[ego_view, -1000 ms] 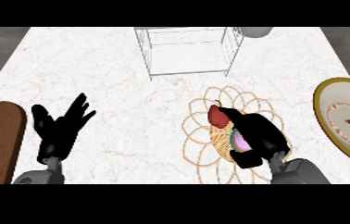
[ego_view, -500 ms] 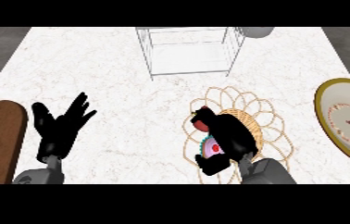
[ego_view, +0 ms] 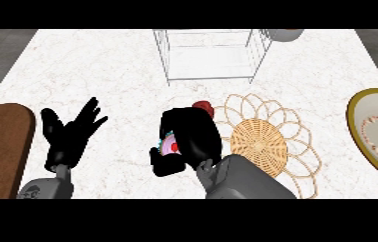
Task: Pick the cupcake from the placemat and place it in the tiered shelf
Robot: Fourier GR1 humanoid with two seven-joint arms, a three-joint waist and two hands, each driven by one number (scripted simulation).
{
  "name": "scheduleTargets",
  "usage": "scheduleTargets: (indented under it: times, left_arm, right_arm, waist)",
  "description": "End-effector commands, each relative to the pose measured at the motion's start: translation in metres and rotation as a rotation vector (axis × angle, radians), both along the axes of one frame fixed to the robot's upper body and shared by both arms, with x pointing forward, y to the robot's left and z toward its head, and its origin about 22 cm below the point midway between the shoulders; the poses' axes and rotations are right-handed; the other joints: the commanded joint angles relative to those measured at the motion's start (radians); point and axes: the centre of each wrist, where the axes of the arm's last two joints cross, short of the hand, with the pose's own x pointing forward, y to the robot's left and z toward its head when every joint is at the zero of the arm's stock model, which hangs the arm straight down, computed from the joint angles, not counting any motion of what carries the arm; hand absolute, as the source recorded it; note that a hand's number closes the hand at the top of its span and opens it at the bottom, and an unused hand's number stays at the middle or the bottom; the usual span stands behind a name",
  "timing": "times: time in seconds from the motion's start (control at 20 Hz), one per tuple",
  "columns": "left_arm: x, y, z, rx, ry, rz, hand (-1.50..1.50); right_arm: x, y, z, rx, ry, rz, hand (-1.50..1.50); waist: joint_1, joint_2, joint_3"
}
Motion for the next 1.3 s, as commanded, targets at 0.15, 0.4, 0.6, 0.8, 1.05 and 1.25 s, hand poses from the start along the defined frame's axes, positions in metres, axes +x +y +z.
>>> scheduleTargets:
  times: [0.15,0.4,0.6,0.8,1.05,1.25]
  left_arm:
    - [-0.007,0.010,-0.001,0.003,0.087,0.023,0.00]
    - [-0.010,-0.006,-0.016,-0.017,0.100,0.048,0.00]
    - [-0.003,0.009,-0.007,-0.011,0.077,0.045,0.00]
    - [-0.018,0.011,-0.005,-0.019,0.085,0.035,0.00]
    - [-0.013,0.011,-0.015,-0.004,0.091,0.037,0.00]
    - [-0.014,0.002,-0.009,-0.017,0.076,0.020,0.00]
  right_arm:
    - [-0.027,0.038,0.089,0.107,-0.259,-0.094,1.50]
    - [-0.029,0.028,0.167,0.154,-0.352,-0.193,1.50]
    - [-0.015,0.041,0.193,0.133,-0.389,-0.248,1.50]
    - [0.014,0.019,0.232,0.159,-0.401,-0.300,1.50]
    - [0.036,0.025,0.265,0.202,-0.423,-0.359,1.50]
    - [0.070,-0.006,0.280,0.233,-0.428,-0.403,1.50]
  waist:
    - [-0.014,-0.006,-0.006]
    - [-0.043,-0.006,-0.006]
    - [-0.033,0.000,-0.007]
    - [-0.027,-0.001,-0.006]
    - [-0.026,0.005,-0.007]
    - [-0.023,0.006,-0.006]
